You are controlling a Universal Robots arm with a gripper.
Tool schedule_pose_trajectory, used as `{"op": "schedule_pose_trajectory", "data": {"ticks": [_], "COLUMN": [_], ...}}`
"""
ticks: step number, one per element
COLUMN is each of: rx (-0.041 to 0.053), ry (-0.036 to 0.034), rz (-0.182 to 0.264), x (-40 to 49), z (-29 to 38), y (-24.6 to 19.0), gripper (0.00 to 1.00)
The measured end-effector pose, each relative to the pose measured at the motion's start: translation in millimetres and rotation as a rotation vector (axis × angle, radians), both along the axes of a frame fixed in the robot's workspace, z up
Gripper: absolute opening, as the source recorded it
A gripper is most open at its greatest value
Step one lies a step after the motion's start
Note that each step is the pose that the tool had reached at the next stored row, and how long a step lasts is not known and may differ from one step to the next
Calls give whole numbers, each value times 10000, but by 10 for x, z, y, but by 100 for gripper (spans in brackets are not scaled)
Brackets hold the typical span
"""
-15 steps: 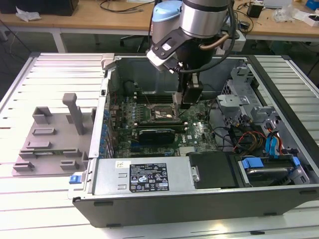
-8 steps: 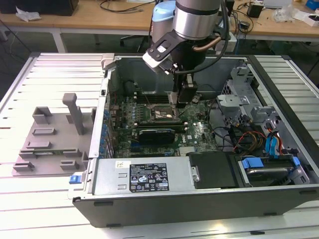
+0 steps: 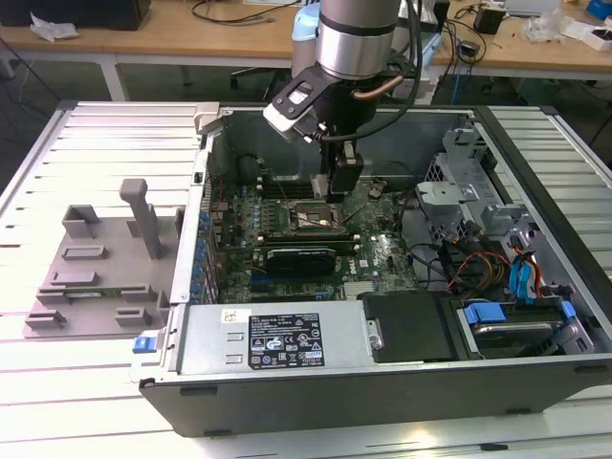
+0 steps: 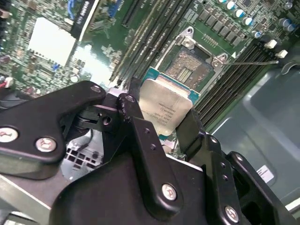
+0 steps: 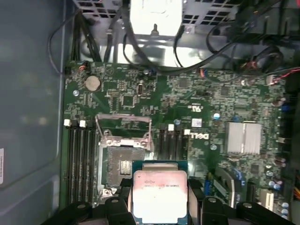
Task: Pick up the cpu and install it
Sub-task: 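Place the cpu into insertion slot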
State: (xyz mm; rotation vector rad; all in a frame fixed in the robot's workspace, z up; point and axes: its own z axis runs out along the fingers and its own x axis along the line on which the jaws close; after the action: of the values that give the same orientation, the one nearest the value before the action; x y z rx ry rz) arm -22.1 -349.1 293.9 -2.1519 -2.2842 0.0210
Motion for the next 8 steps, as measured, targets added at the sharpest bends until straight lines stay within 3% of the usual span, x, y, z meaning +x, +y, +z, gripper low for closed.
{"op": "schedule_pose_trajectory", "data": {"ticks": [4, 8], "rx": [1, 0], "ry": [-11, -11], "rz": [49, -133], "x": [-28, -34], "z": [-105, -208], "y": [105, 158], "gripper": [55, 55]}}
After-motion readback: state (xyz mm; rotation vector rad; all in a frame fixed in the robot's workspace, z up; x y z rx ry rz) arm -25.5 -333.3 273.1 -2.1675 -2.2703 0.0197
